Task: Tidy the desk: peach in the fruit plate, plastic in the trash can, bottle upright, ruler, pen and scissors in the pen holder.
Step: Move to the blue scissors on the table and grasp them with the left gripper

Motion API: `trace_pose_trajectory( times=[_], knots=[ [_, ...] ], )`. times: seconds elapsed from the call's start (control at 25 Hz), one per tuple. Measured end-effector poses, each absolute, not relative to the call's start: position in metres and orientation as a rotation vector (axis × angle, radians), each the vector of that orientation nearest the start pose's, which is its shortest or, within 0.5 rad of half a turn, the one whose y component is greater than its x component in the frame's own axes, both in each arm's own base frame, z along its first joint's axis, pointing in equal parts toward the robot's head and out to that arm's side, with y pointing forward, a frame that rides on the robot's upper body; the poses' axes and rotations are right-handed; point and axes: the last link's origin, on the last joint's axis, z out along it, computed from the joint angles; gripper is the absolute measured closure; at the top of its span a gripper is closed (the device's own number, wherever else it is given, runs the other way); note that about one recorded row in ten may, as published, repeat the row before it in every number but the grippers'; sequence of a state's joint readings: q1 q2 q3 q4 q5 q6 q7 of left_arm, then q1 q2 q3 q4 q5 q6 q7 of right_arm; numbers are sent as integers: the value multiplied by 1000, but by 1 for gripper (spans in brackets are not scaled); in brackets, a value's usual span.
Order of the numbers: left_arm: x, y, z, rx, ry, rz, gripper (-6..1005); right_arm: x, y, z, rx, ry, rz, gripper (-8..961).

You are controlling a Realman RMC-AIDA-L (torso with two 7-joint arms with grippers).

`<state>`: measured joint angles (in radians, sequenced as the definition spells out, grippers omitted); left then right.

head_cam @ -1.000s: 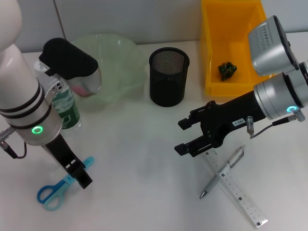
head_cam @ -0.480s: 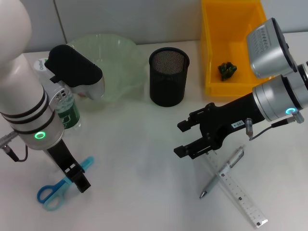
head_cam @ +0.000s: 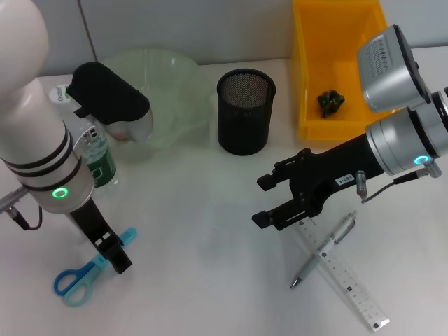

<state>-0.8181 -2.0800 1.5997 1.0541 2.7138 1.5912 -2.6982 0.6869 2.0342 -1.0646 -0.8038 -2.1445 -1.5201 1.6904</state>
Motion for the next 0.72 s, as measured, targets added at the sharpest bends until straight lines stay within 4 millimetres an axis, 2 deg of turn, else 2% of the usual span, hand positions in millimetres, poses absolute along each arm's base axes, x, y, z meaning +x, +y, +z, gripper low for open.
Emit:
trace_pose_trajectory(
  times=[0.68,0.72],
  knots=[
    [-182,361,-46,-2558,-887,982,261,208,361,-17,-3035,497,160,181],
    [-183,361,-46,-2559,-889,982,304,208,361,-17,-3035,497,160,181]
  ],
)
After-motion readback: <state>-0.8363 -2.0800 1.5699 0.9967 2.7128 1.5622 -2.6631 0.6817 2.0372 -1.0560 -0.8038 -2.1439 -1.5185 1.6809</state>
